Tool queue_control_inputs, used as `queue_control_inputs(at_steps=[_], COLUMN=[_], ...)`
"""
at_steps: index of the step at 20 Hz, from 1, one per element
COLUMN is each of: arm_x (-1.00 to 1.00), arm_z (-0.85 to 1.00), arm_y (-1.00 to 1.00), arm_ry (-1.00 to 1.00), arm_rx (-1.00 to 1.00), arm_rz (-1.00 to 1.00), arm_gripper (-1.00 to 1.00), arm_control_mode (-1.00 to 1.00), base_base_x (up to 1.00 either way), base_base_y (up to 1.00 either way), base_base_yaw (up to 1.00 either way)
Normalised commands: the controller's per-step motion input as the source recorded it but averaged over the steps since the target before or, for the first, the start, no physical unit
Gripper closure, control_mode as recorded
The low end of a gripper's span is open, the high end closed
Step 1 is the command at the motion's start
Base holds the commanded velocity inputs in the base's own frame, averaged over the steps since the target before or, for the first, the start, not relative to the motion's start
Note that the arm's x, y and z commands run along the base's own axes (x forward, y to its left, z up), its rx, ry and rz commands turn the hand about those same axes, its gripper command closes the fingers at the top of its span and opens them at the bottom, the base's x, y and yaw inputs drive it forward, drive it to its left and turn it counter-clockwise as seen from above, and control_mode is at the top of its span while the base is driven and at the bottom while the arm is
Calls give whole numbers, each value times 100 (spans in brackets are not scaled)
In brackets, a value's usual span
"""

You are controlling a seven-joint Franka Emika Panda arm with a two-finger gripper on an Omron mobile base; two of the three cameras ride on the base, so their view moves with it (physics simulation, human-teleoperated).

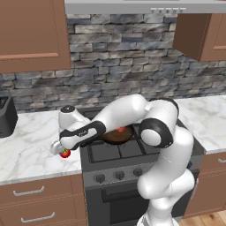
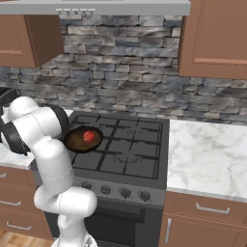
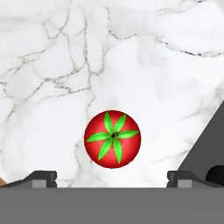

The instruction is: Place the pan on the front left burner on the stove. Then place the tomato and the onion in the pan and turn on the front left burner.

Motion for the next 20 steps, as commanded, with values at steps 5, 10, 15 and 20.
queue_control_inputs(at_steps=[5,10,15,20], arm_x=[20,19,12,4], arm_z=[-19,-19,-16,-20], arm_y=[12,7,1,4], arm_ry=[2,3,3,4], arm_rx=[0,0,0,0], arm_rz=[0,0,0,0], arm_gripper=[-100,-100,-100,-100], arm_control_mode=[-100,-100,-100,-100], base_base_x=[0,0,0,0], base_base_y=[0,0,0,0], base_base_yaw=[0,0,0,0])
